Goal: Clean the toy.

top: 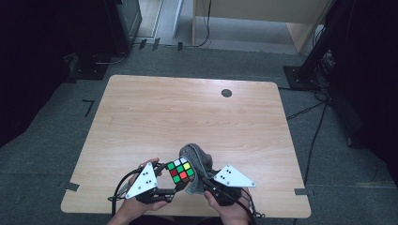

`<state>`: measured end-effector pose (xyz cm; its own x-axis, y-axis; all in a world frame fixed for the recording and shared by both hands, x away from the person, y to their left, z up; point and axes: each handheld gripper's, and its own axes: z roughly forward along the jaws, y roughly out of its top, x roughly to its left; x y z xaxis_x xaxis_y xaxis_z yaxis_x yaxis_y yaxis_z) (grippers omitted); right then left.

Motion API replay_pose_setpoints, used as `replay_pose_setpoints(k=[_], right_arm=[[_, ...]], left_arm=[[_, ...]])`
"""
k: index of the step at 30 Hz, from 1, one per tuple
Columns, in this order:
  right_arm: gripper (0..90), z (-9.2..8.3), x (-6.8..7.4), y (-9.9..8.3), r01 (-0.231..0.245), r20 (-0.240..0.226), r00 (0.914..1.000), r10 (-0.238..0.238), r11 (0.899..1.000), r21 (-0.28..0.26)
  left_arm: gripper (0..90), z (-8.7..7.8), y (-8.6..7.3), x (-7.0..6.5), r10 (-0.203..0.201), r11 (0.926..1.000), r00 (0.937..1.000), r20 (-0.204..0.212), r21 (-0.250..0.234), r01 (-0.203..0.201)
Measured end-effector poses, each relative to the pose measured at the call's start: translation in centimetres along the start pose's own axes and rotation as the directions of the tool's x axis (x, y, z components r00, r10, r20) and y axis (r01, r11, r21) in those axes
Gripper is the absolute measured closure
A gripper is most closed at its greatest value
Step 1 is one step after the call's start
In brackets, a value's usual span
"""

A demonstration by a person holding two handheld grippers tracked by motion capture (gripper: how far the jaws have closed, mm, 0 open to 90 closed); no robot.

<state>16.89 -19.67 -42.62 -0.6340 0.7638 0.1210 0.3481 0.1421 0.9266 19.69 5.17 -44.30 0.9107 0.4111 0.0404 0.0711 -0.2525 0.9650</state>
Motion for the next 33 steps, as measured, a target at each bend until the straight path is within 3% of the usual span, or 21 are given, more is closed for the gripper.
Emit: replay_pose_setpoints(k=[2,3,4,7,8,9,11,12,14,17,19,21,24,26,28,31,33], right_arm=[[77.2,-0.6,0.1,0.6,-0.003,-0.009,1.0,0.003,0.999,-0.033],[77.1,-1.3,0.7,1.2,0.019,-0.007,0.9998,-0.019,0.996,-0.084],[77.2,-1.4,0.9,1.4,0.034,0.002,0.9994,-0.034,0.996,-0.088],[77.4,-1.3,1.1,1.3,0.043,0.016,0.999,-0.042,0.996,-0.08],[77.4,-0.7,0.5,0.7,0.012,0.0,0.9999,-0.012,0.999,-0.033],[77.4,-0.7,0.5,0.7,0.012,0.0,0.9999,-0.012,0.999,-0.033],[77.4,-0.1,0.2,0.2,0.005,-0.006,1.0,-0.005,1.0,0.015],[77.3,-0.2,0.2,0.2,-0.001,-0.01,0.9999,0.001,1.0,0.01],[77.2,-1.0,0.6,1.0,0.007,-0.027,0.9996,-0.009,0.999,-0.051],[77.4,-1.2,0.8,1.1,0.017,-0.031,0.9993,-0.019,0.997,-0.076],[77.5,-1.0,0.7,0.9,0.015,-0.038,0.9991,-0.018,0.997,-0.071],[77.6,-0.3,0.0,0.5,0.009,-0.058,0.9983,-0.009,1.0,-0.001],[77.7,-0.6,0.1,0.7,0.019,-0.066,0.9976,-0.02,1.0,-0.015],[77.5,-1.1,0.4,1.2,0.046,-0.071,0.9962,-0.05,0.997,-0.06],[77.4,-1.4,0.7,1.4,0.065,-0.065,0.9954,-0.071,0.993,-0.097],[77.6,-0.8,0.5,0.7,0.049,-0.06,0.9967,-0.054,0.995,-0.086],[77.6,-0.2,0.3,0.1,0.051,-0.058,0.9969,-0.053,0.998,-0.03]], left_arm=[[34.3,0.3,-0.3,-0.2,0.031,0.9986,0.9995,-0.011,0.043,-0.03],[34.2,0.5,-0.4,-0.3,0.051,0.9967,0.9985,-0.018,0.064,-0.05],[34.2,0.6,-0.5,-0.5,0.058,0.9961,0.9982,-0.014,0.067,-0.057],[34.2,0.3,-0.2,-0.5,0.048,0.9982,0.9988,-0.001,0.036,-0.048],[34.2,0.1,0.0,-0.4,0.035,0.9993,0.9994,0.01,0.016,-0.035],[34.2,-0.1,0.1,-0.3,0.023,0.9997,0.9995,0.021,0.0,-0.023],[34.2,-0.2,0.2,-0.2,0.02,0.9998,0.9994,0.027,-0.003,-0.02],[34.2,-0.2,0.1,-0.1,0.02,0.9998,0.9995,0.026,0.0,-0.02],[34.3,-0.1,0.0,0.0,0.021,0.9996,0.9995,0.023,0.017,-0.022],[34.2,-0.1,0.0,0.0,0.022,0.9996,0.9993,0.031,0.019,-0.023],[34.2,-0.3,0.1,0.0,0.023,0.9996,0.9992,0.032,0.015,-0.023],[34.2,-0.5,0.2,0.1,0.01,0.9999,0.9992,0.039,-0.003,-0.01],[34.2,-0.6,0.3,0.2,0.025,0.9997,0.999,0.037,0.005,-0.025],[34.2,-0.4,0.2,0.1,0.051,0.9982,0.9982,0.031,0.032,-0.052],[34.2,-0.3,0.1,0.0,0.052,0.9978,0.9983,0.027,0.039,-0.053],[34.2,-0.5,0.3,0.1,0.049,0.9984,0.9986,0.019,0.027,-0.05],[34.2,-0.8,0.4,0.3,0.032,0.9995,0.9991,0.027,0.003,-0.032]])
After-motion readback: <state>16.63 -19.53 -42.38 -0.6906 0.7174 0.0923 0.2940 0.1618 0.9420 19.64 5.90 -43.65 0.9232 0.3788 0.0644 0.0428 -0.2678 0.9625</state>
